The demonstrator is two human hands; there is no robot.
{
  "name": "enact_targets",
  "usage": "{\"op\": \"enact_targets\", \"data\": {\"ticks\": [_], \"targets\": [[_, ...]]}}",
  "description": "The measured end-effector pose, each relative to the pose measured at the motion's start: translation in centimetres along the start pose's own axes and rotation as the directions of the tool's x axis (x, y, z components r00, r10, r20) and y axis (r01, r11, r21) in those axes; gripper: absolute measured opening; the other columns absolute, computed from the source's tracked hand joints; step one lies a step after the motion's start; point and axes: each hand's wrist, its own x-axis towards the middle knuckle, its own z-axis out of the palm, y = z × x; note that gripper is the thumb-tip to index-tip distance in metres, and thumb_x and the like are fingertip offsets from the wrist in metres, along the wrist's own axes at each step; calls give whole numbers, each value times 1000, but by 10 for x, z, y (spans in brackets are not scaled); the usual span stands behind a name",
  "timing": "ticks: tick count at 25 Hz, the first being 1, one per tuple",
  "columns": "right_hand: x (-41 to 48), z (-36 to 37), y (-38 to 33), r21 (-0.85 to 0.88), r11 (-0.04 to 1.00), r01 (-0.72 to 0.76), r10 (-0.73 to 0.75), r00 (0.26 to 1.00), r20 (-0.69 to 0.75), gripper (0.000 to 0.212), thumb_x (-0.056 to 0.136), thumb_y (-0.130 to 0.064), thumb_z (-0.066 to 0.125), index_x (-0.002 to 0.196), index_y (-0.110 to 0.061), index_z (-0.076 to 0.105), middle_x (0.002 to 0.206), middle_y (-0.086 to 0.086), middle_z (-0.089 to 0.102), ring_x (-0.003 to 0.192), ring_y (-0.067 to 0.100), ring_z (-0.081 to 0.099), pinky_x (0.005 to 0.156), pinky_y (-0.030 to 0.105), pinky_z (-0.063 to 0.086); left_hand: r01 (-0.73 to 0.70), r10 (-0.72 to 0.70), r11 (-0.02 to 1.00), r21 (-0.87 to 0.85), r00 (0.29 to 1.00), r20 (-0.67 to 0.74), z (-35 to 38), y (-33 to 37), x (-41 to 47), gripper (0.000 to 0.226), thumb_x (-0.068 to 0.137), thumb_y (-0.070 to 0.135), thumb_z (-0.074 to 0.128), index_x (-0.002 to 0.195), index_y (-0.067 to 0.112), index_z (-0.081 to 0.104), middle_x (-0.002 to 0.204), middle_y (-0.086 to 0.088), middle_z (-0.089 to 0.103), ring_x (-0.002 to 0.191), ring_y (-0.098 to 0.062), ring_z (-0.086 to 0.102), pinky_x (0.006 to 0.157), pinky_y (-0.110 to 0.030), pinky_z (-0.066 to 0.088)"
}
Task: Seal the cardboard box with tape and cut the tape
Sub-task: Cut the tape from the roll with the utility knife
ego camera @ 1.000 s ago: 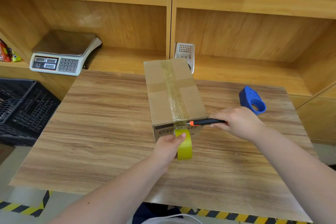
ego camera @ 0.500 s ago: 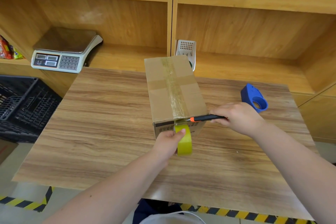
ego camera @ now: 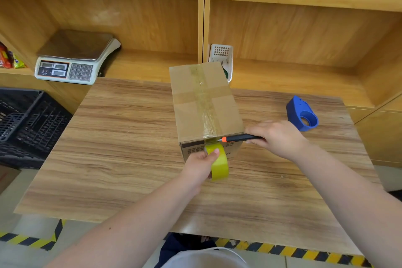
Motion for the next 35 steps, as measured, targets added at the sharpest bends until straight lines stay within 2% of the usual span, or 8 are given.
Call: {"op": "enact_targets", "data": {"ticks": [4, 17, 20, 24, 27, 29, 32, 35], "targets": [[-1, -2, 5, 35, 999, -13, 12, 1000, 8, 25, 84, -46, 55, 99, -29, 65, 86, -9, 72, 78, 22, 66, 52, 34, 53, 26, -26, 1000, -4, 1000, 4, 3, 0, -4, 58, 86, 46, 65, 106, -8, 65, 110, -30, 71, 103, -43, 70, 96, -59, 52], [-11, 8, 14, 6, 996, -94, 92, 990, 108, 23, 83, -44, 60, 103, -32, 64, 87, -8, 72, 82, 21, 64, 57, 36, 55, 58, -58, 998, -10, 998, 17, 4, -6, -16, 40, 95, 34, 59, 108, -3, 67, 107, -23, 75, 106, -39, 70, 97, -53, 52], [-24, -5, 20, 32, 981, -189, 184, 977, 106, 20, 82, -41, 64, 98, -30, 67, 73, -14, 63, 78, 18, 60, 57, 31, 51, 14, -15, 999, 45, 1000, 27, 1, -7, -14, 70, 73, 57, 69, 105, -4, 65, 107, -30, 72, 104, -44, 68, 97, -57, 52], [-64, -8, 26, 413, 732, -543, 484, 840, 246, 8, 75, -28, 77, 78, -25, 70, 63, -13, 58, 60, 3, 50, 56, 17, 37, -30, 26, 946, 323, 1000, 16, -5, -12, -6, 56, 70, 61, 67, 75, 5, 57, 72, -8, 58, 69, -20, 56, 69, -30, 45], [-98, 7, 30, 598, 309, -739, 631, 630, 453, 14, 76, -26, 76, 68, -17, 70, 58, -1, 68, 57, 11, 47, 55, 28, 33, -93, 86, 693, 715, 995, 46, -12, -21, -1, 48, 91, 37, 63, 59, 18, 32, 59, 3, 37, 61, -17, 41, 55, -31, 26], [-117, 28, 24, 566, 119, -816, 718, 464, 518, 21, 82, -27, 70, 67, -12, 70, 51, 0, 67, 51, 16, 47, 48, 26, 33, -152, 90, 478, 865, 988, 124, -19, -32, 2, 35, 93, 36, 59, 68, 17, 43, 68, 0, 48, 75, -23, 50, 62, -29, 30], [-138, 80, 13, 527, -107, -843, 810, 233, 538, 32, 91, -30, 58, 79, -2, 67, 48, 2, 66, 41, 20, 51, 47, 28, 37, -222, -26, 79, 972, 974, 225, -26, -48, 6, 28, 98, 35, 50, 117, 16, 55, 109, -13, 67, 104, -35, 59, 77, -34, 41], [-136, 129, -1, 475, -194, -858, 813, 130, 567, 40, 98, -30, 44, 91, 6, 58, 58, 14, 62, 40, 25, 58, 48, 31, 44, -306, -106, -270, 913, 952, 288, -25, -63, 12, 20, 97, 17, 52, 112, 8, 61, 109, -15, 70, 104, -35, 62, 99, -36, 41]]}}
